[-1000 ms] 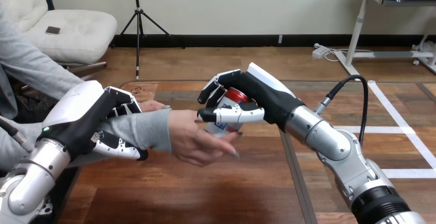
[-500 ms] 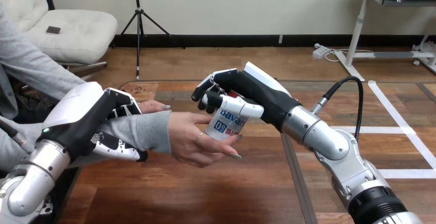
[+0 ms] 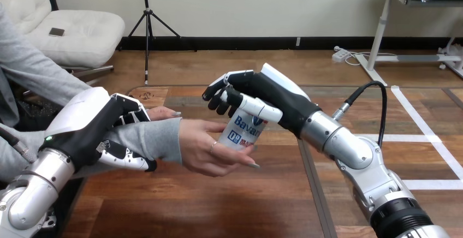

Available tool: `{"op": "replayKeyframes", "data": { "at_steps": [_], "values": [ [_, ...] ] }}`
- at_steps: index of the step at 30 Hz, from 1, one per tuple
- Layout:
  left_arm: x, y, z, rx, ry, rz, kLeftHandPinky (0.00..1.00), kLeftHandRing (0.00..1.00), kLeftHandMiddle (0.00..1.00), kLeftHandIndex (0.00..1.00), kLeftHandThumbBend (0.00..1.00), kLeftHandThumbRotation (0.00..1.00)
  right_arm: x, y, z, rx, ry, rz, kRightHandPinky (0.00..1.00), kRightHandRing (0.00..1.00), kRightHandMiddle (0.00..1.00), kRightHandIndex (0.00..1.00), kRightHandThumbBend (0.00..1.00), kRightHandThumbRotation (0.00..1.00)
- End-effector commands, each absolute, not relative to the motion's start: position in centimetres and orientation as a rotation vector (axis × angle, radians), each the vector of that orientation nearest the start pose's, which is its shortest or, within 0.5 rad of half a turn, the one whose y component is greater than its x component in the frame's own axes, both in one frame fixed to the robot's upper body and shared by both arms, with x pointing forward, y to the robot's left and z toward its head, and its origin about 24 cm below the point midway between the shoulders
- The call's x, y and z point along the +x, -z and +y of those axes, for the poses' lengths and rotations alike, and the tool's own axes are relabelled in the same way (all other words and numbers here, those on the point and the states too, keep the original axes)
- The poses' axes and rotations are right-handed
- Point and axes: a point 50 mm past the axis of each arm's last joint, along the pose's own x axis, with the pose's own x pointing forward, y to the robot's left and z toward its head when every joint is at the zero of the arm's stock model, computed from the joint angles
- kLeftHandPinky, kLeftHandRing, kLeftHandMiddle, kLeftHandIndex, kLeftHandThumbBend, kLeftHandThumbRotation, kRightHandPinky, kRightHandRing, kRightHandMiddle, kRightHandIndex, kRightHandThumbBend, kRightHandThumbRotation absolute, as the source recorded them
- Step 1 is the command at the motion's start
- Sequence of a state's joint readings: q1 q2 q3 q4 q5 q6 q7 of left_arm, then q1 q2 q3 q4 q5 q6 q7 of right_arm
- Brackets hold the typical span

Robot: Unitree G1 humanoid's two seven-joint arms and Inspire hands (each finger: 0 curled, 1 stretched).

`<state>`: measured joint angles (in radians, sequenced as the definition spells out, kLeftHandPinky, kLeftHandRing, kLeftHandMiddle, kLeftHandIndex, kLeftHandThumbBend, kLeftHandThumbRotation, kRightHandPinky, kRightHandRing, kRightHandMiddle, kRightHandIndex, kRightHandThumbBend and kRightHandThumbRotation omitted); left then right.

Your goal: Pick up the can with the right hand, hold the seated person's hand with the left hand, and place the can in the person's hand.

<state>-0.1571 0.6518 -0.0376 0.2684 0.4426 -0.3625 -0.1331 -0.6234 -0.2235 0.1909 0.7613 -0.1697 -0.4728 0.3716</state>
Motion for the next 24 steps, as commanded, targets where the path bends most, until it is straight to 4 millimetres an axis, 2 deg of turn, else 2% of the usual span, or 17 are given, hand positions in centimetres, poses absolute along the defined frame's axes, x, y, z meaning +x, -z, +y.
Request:
{"op": "replayKeyframes", "data": {
  "at_steps": [1, 13, 24],
  "values": [
    [28.4, -10.4, 24.4, 1.098, 0.239, -0.242, 0.24, 0.29, 0.36, 0.43, 0.81, 0.00, 35.4, -10.0, -11.3, -0.499, -0.620, -0.294, 0.52, 0.61, 0.64, 0.65, 1.00, 1.00],
    [28.4, -10.3, 24.4, 1.098, 0.242, -0.231, 0.26, 0.30, 0.38, 0.44, 0.79, 0.00, 35.7, -10.5, -12.0, -0.452, -0.596, -0.297, 0.50, 0.60, 0.64, 0.65, 1.00, 1.00],
    [28.3, -10.2, 24.5, 1.093, 0.239, -0.243, 0.23, 0.27, 0.35, 0.43, 0.80, 0.00, 35.7, -10.9, -12.6, -0.291, -0.584, -0.284, 0.51, 0.61, 0.66, 0.67, 1.00, 1.00]
  ]
}}
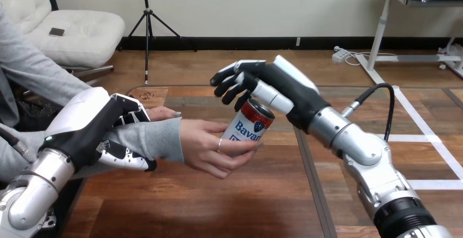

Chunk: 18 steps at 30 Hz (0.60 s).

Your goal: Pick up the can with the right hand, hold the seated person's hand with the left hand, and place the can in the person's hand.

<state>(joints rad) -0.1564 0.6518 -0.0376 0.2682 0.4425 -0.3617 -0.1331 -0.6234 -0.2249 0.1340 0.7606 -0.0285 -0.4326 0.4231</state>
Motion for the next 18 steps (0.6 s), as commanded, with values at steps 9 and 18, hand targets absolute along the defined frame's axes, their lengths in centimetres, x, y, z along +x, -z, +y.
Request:
{"op": "replayKeyframes", "data": {
  "at_steps": [9, 18],
  "values": [
    [28.3, -10.2, 24.5, 1.087, 0.241, -0.236, 0.23, 0.28, 0.36, 0.43, 0.80, 0.00, 35.4, -10.9, -12.7, -0.154, -0.587, -0.274, 0.54, 0.64, 0.69, 0.71, 1.00, 1.00],
    [28.2, -10.2, 24.5, 1.080, 0.246, -0.235, 0.24, 0.28, 0.36, 0.43, 0.79, 0.00, 34.7, -10.7, -12.9, -0.024, -0.566, -0.276, 0.60, 0.69, 0.73, 0.75, 1.00, 1.00]
  ]
}}
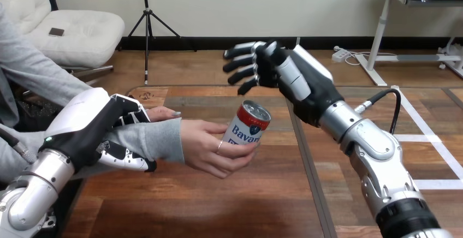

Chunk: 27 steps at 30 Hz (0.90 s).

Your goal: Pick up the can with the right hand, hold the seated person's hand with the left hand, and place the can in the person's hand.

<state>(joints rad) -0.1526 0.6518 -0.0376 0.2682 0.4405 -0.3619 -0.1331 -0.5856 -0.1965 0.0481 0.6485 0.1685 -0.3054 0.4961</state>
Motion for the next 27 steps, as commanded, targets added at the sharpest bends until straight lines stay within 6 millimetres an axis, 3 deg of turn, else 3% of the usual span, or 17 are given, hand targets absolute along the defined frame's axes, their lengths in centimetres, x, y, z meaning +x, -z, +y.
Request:
{"op": "replayKeyframes", "data": {
  "at_steps": [1, 20, 27],
  "values": [
    [28.2, -10.2, 24.5, 1.080, 0.246, -0.234, 0.24, 0.28, 0.36, 0.43, 0.79, 0.00, 34.6, -10.7, -12.9, -0.014, -0.564, -0.276, 0.60, 0.70, 0.73, 0.75, 1.00, 1.00],
    [27.9, -10.1, 24.6, 1.081, 0.246, -0.239, 0.25, 0.30, 0.37, 0.43, 0.79, 0.00, 33.2, -9.4, -13.7, 0.499, -0.564, -0.245, 0.65, 0.76, 0.78, 0.79, 1.00, 1.00],
    [27.8, -10.1, 24.7, 1.080, 0.245, -0.238, 0.26, 0.30, 0.38, 0.43, 0.79, 0.00, 32.7, -8.8, -14.1, 0.610, -0.569, -0.231, 0.66, 0.78, 0.80, 0.82, 1.00, 1.00]
  ]
}}
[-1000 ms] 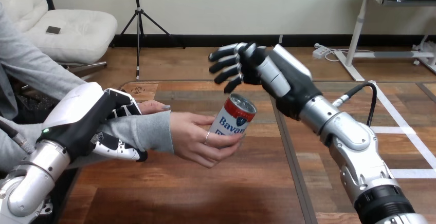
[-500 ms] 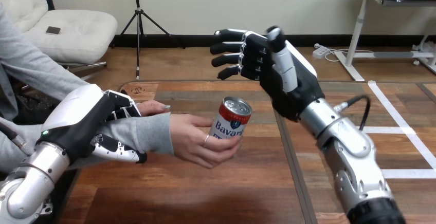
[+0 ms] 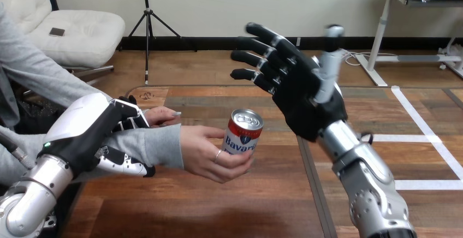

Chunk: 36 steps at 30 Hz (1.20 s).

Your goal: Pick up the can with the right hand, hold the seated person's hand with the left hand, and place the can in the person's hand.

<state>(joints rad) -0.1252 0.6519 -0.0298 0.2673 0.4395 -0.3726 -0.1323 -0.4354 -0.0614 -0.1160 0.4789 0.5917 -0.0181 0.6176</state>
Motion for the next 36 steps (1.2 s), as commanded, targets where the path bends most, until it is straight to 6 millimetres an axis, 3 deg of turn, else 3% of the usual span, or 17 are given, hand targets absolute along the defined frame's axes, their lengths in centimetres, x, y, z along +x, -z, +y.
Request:
{"op": "replayKeyframes", "data": {
  "at_steps": [1, 14, 23, 28, 36],
  "values": [
    [27.8, -10.1, 24.7, 1.080, 0.245, -0.238, 0.26, 0.31, 0.38, 0.44, 0.79, 0.00, 32.6, -8.8, -14.2, 0.615, -0.570, -0.230, 0.66, 0.78, 0.80, 0.82, 1.00, 1.00],
    [27.6, -9.8, 24.6, 1.010, 0.234, -0.248, 0.30, 0.34, 0.40, 0.44, 0.80, 0.00, 31.7, -7.9, -14.7, 0.612, -0.546, -0.217, 0.67, 0.77, 0.80, 0.82, 1.00, 1.00],
    [27.2, -9.7, 24.5, 1.001, 0.246, -0.225, 0.42, 0.50, 0.53, 0.54, 0.90, 0.04, 31.4, -7.4, -15.1, 0.604, -0.548, -0.207, 0.70, 0.77, 0.80, 0.83, 1.00, 1.00],
    [27.0, -9.7, 24.4, 0.982, 0.249, -0.215, 0.50, 0.63, 0.66, 0.66, 0.87, 0.26, 31.3, -7.3, -15.3, 0.603, -0.546, -0.203, 0.71, 0.78, 0.81, 0.84, 1.00, 1.00],
    [26.9, -9.6, 24.6, 0.960, 0.259, -0.211, 0.60, 0.74, 0.76, 0.77, 0.90, 0.50, 31.1, -7.1, -15.6, 0.615, -0.543, -0.196, 0.72, 0.78, 0.81, 0.84, 1.00, 1.00]
  ]
}}
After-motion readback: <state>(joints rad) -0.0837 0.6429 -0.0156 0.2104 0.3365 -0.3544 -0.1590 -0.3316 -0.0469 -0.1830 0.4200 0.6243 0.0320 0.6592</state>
